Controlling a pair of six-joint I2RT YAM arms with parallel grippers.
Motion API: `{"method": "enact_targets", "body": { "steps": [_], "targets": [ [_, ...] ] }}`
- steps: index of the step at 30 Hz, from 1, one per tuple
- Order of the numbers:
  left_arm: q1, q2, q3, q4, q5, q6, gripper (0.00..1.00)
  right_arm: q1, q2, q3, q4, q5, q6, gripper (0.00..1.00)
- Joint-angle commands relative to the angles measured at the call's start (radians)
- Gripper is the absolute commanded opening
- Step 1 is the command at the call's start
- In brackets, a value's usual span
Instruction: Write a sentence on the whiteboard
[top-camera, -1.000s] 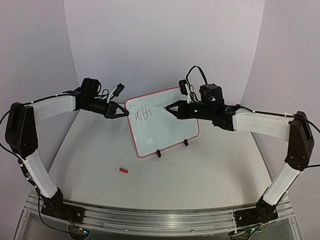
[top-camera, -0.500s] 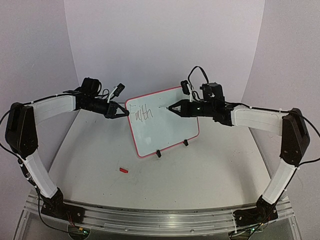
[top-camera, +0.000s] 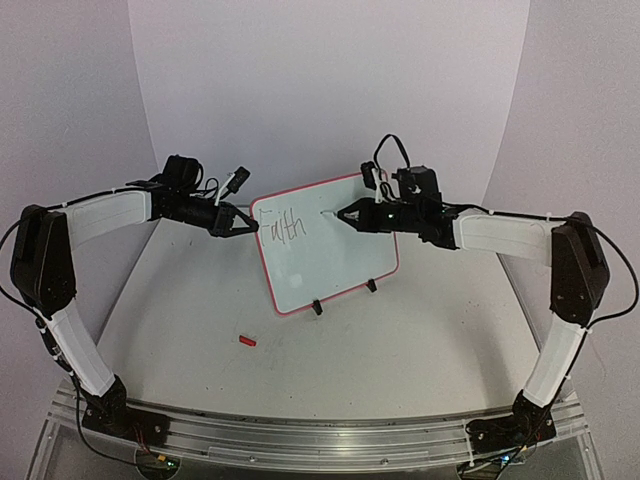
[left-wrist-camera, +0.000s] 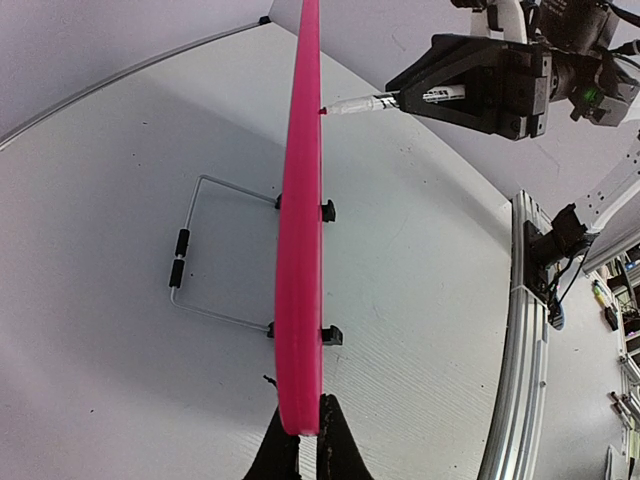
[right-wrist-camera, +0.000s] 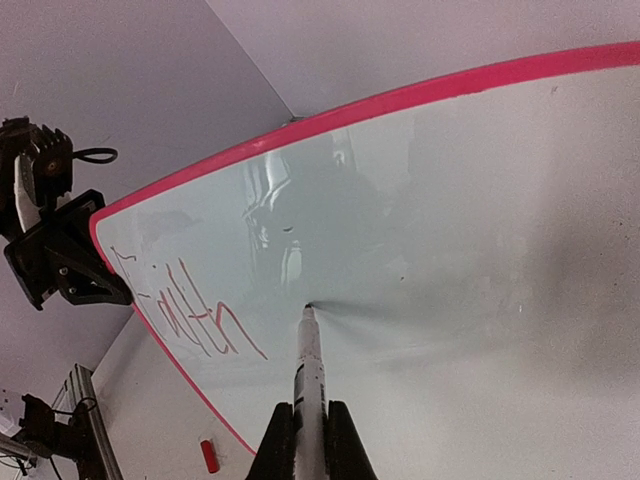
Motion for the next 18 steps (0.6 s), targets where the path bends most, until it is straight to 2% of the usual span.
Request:
{"method": "enact_targets", "body": {
  "steps": [1, 12, 18],
  "targets": [
    [-0.029, -0.001, 0.021, -0.060, -0.005, 0.039, 0.00, 0.003, 0.020, 0.041, 0.002, 0.038, 0.002, 0.00],
    [-0.031, 0.002, 0.022, -0.061, -0.003, 0.039, 0.00, 0.003, -0.012, -0.067, -0.004, 0.049, 0.018, 0.00],
    [-0.031, 0.002, 0.022, -0.060, -0.004, 0.039, 0.00, 0.003, -0.026, -0.067, -0.004, 0.044, 0.012, 0.00]
  ]
}}
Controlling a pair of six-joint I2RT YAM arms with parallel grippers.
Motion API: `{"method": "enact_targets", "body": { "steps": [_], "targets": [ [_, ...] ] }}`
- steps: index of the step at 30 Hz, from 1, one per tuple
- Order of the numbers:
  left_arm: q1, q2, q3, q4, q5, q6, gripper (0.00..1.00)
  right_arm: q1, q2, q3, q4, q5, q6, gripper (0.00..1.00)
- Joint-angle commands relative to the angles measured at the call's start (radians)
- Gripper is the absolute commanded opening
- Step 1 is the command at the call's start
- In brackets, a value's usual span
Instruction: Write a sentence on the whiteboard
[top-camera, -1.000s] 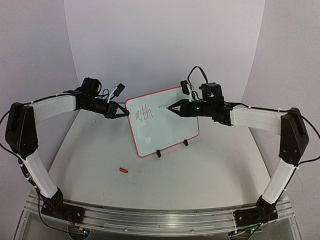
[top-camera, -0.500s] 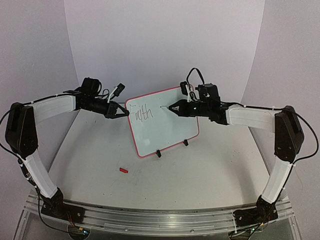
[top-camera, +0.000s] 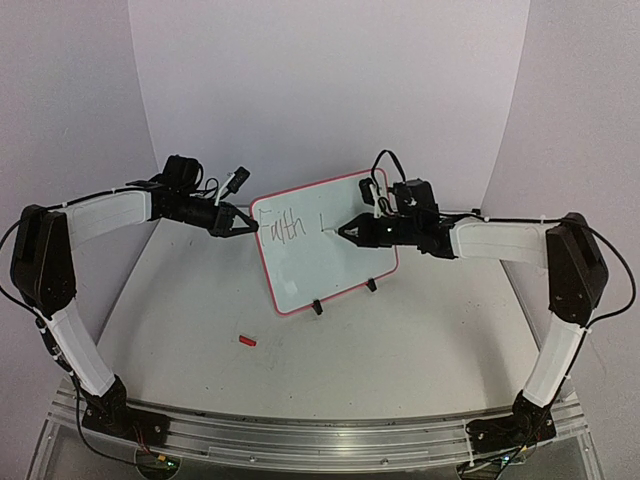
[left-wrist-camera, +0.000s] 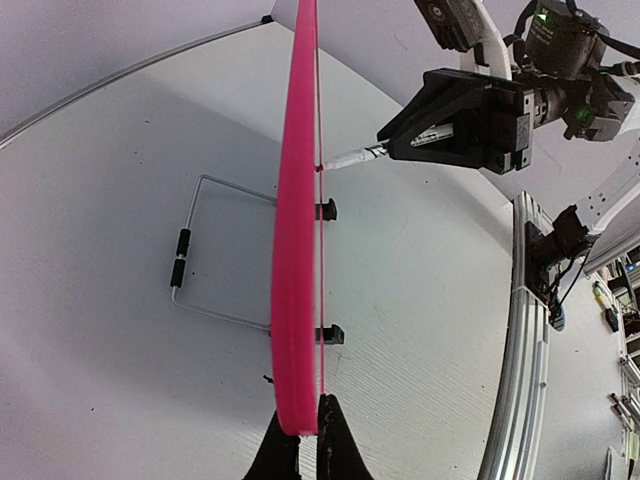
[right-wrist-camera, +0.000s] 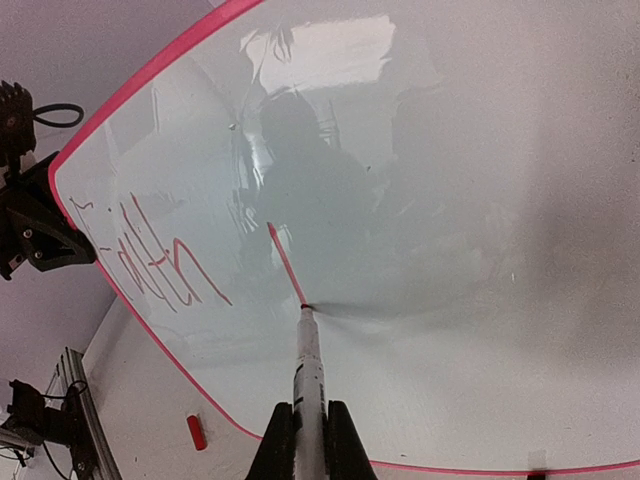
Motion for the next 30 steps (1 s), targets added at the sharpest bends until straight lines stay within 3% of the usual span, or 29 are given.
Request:
{"method": "enact_targets", "body": {
  "steps": [1, 11, 30],
  "targets": [
    [-0.031, 0.002, 0.022, -0.060, 0.001, 0.042, 0.00, -0.001, -0.041, 0.005, 0.000, 0.027, -0.003, 0.00],
    [-0.032, 0.002, 0.024, -0.061, 0.000, 0.042, 0.00, 0.000, -0.121, 0.019, 0.018, 0.001, -0.018, 0.00],
    [-0.034, 0.005, 0.025, -0.062, -0.001, 0.042, 0.00, 0.003, -0.013, 0.130, 0.016, 0.015, -0.002, 0.00]
  ]
}}
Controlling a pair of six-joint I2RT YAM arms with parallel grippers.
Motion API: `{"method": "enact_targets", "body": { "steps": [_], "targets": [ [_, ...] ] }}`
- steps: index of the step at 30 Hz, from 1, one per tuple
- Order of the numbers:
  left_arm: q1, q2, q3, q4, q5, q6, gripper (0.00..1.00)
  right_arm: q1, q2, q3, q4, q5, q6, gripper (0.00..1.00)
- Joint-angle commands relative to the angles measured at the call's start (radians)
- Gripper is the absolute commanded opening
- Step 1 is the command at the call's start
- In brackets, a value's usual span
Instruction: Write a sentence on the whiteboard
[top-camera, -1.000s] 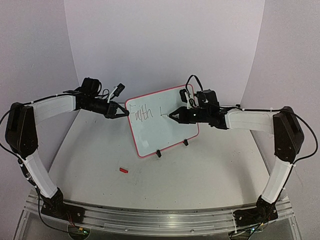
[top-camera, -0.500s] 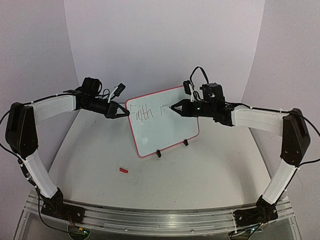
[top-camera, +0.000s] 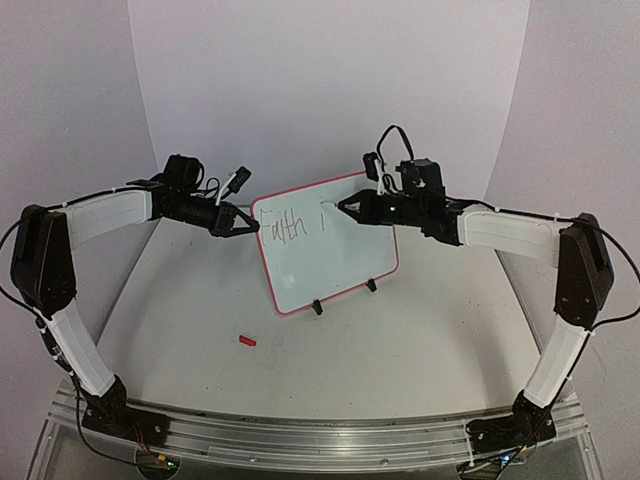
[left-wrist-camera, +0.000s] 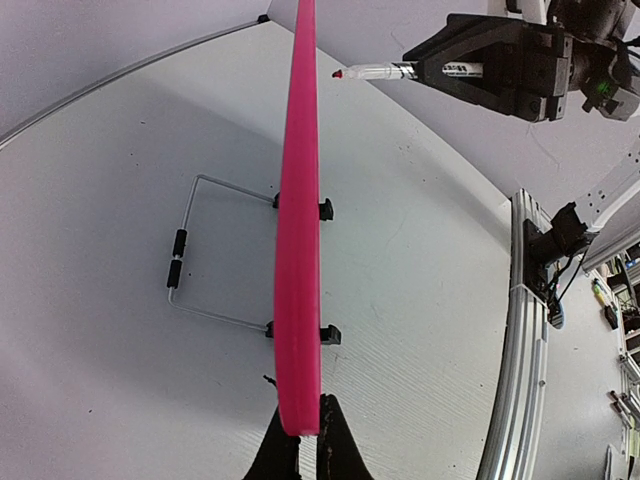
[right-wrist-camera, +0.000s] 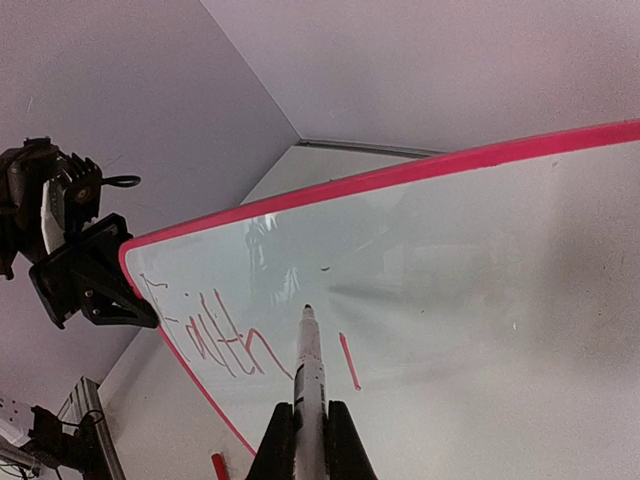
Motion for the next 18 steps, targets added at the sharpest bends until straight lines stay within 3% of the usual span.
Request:
{"method": "enact_targets", "body": {
  "steps": [1, 18],
  "targets": [
    [-0.029, 0.005, 0.019, -0.054, -0.001, 0.038, 0.00, 0.003, 0.025, 0.039, 0.020, 0.007, 0.004, 0.00],
    [-0.030, 0.005, 0.019, -0.055, -0.001, 0.038, 0.00, 0.002, 0.026, 0.034, 0.026, 0.045, 0.009, 0.00]
  ]
}}
